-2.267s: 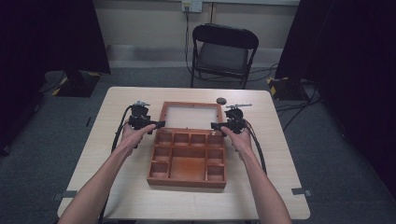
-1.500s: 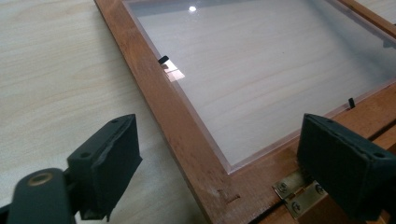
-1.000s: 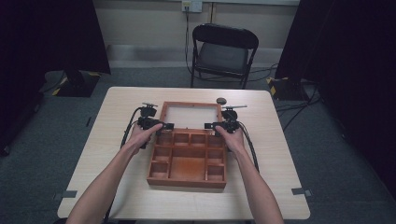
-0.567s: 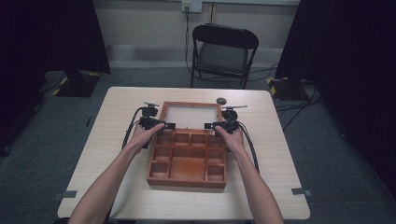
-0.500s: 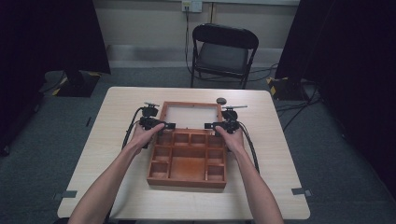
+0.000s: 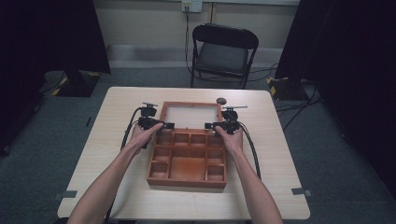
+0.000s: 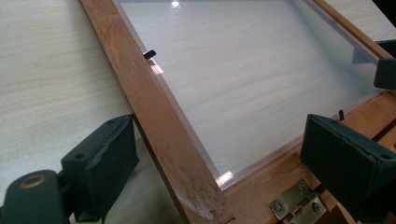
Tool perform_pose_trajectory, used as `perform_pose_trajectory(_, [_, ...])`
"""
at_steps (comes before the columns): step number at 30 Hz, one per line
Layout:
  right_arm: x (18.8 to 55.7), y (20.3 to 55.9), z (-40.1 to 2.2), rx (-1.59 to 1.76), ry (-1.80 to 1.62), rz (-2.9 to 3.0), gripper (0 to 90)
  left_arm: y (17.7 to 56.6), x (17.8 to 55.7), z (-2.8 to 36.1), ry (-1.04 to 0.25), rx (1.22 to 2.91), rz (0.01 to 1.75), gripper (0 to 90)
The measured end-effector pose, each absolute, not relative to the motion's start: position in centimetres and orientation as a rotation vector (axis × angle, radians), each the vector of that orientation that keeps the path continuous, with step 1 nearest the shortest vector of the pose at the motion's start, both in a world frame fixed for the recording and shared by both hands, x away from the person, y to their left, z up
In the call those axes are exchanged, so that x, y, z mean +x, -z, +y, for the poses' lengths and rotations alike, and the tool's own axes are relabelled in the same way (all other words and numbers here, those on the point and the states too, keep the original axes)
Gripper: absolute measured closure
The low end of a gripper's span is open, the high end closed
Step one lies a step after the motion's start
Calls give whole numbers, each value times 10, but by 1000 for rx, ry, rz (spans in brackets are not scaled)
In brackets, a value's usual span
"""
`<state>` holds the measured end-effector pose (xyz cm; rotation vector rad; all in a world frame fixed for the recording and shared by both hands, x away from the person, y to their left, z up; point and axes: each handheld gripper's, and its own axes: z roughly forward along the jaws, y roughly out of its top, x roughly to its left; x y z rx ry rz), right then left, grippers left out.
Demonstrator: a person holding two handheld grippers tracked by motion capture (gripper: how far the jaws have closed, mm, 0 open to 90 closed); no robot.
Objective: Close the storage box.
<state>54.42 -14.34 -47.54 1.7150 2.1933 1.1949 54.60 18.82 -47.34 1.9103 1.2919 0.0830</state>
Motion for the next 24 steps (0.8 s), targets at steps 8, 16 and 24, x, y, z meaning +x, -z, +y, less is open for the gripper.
perform_pose_trajectory(8, [538, 469, -143, 1611, -1189, 2148, 152, 475, 546, 189, -44, 1866, 1263, 154])
perform_pose_trajectory(16, [536, 465, -146, 1580, -1189, 2138, 213, 471, 545, 189, -73, 1885, 1237, 170])
perform_pose_trajectory(24, [531, 454, -151, 1573, -1208, 2105, 296, 461, 540, 191, -160, 1909, 1213, 273])
